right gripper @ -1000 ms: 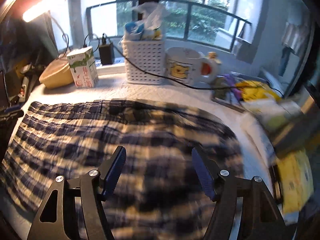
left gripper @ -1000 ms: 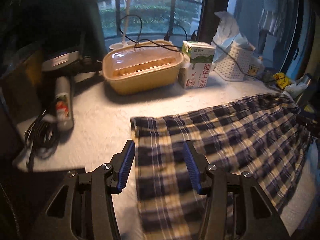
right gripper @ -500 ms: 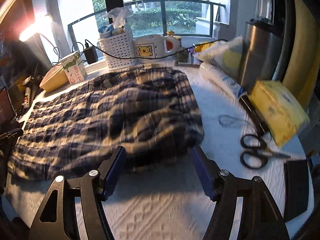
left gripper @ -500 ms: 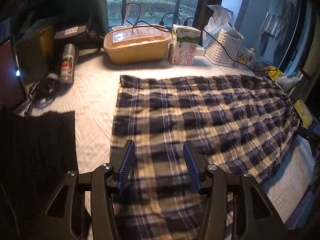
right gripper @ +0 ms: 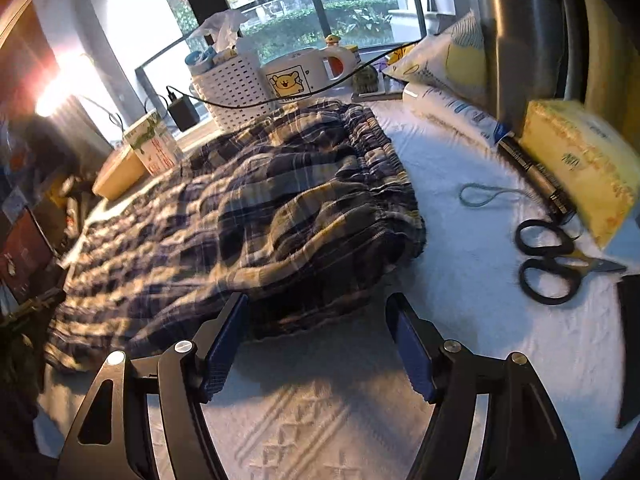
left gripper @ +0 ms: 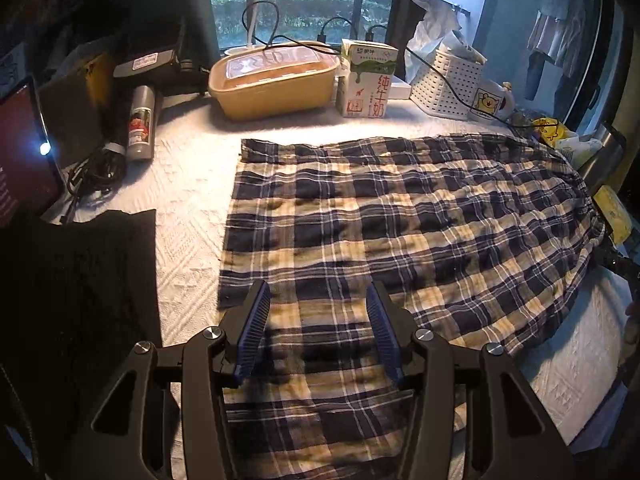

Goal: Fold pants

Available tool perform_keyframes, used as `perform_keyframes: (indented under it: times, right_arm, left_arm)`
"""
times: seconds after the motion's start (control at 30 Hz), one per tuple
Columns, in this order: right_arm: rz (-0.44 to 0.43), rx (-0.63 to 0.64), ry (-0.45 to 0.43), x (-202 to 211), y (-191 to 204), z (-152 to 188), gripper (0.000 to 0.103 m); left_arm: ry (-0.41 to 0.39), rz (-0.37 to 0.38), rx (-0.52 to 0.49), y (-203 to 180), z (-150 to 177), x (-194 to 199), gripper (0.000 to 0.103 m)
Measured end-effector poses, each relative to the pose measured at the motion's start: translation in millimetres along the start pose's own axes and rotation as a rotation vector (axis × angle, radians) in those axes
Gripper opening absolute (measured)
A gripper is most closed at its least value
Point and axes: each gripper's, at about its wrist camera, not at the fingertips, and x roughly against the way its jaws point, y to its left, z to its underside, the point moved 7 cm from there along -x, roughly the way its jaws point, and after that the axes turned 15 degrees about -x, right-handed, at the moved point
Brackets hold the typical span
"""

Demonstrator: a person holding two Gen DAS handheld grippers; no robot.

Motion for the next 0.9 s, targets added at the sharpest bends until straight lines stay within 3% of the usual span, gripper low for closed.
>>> perform_keyframes:
  times: [0.23,0.3,0.53,0.6,0.63,0.67,0.9]
  right_arm:
    - [-0.157,-0.167,0.052,-6,-2,-13,0.076]
    - [-0.15,-0.17,0.047,-6,-3,-17,0.081]
    - [-0.169,-0.201,-0.006,-18,-4,-33,0.08]
    - [-0.151,-0.193,-0.012,-24,-2,-36,0.063]
    - [-0.136,-0.188,-0.008,-27,-3,-36,0.041]
    - [-0.126,-0.192,-0.004,-30,-3,-36,0.031]
    - [-0.101,-0.148,-0.075,-14,8,-44,0.027]
  left_arm:
    - [0.008,-0.028,0.001,4,-5,1,0.05]
    - [0.004,-0.029,0.002,3,-7,1,0.05]
    - [0.017,-0.047,0.004,5,-7,-5,0.05]
    - [0.013,-0.047,0.006,6,-7,-4,0.05]
    - [0.011,-0.047,0.009,7,-7,-4,0.05]
    - [0.009,-0.047,0.012,9,-7,-4,0.05]
    - [0.002,-0.039,0.048,23,-1,-5,0.05]
